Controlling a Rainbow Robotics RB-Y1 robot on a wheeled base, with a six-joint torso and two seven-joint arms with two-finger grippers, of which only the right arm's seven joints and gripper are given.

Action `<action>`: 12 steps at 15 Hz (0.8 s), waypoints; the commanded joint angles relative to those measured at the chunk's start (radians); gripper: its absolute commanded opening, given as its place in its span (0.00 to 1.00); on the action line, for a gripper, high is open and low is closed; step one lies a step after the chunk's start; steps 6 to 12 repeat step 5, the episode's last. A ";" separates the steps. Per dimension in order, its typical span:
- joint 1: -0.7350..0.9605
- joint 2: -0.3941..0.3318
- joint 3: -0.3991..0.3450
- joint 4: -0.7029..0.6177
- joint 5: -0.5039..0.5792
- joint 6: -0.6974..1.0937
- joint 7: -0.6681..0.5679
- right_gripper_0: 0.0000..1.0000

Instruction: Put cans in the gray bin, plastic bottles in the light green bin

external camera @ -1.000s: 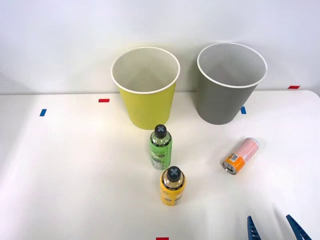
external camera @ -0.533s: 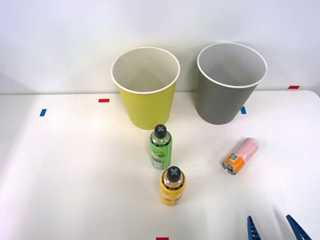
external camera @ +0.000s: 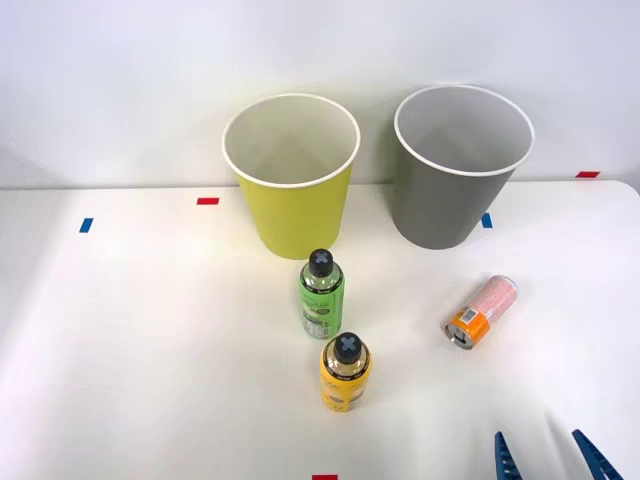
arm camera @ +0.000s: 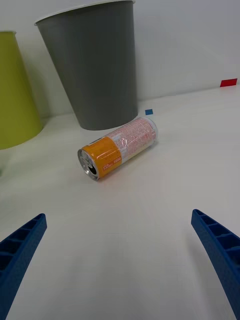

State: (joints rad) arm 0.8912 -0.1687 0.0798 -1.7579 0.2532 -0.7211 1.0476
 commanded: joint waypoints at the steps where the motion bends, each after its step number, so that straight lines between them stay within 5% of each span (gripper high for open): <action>1: 0.000 0.000 0.000 0.000 0.000 0.000 0.000 1.00; 12: 0.000 0.000 0.000 0.000 0.000 0.000 0.000 1.00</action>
